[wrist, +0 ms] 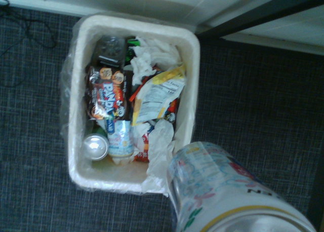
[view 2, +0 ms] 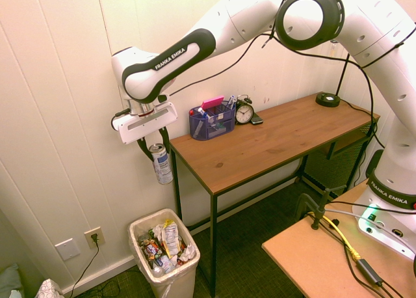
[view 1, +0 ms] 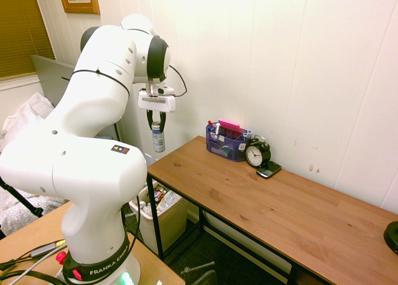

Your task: Throw the can in the trash bin

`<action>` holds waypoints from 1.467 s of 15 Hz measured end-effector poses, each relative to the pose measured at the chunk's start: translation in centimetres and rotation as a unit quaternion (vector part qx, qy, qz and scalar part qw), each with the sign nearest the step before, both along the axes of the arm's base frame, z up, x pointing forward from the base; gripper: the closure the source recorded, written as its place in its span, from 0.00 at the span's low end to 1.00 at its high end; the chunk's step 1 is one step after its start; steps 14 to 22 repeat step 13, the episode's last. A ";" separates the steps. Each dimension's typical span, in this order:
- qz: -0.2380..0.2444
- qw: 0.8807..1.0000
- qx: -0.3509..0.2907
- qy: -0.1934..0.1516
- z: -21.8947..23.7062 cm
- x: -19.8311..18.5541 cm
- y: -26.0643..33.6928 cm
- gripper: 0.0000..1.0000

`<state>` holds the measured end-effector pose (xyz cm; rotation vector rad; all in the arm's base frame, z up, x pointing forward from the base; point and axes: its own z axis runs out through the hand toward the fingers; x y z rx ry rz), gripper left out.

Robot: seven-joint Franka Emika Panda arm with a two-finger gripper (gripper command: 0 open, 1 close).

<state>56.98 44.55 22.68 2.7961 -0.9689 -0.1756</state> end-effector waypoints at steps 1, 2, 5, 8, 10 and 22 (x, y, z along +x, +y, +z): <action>0.004 1.000 -0.001 0.004 0.1 -0.3 0.4 0.00; 0.007 1.000 -0.003 0.008 0.0 -0.5 0.6 0.00; 0.014 1.000 -0.005 0.012 -0.3 -0.7 0.7 0.00; 0.017 1.000 -0.003 0.012 -0.2 -0.8 0.9 0.00; 0.015 1.000 0.001 0.006 0.8 -0.5 0.7 0.00; -0.006 1.000 0.006 -0.014 4.5 1.0 -2.9 0.00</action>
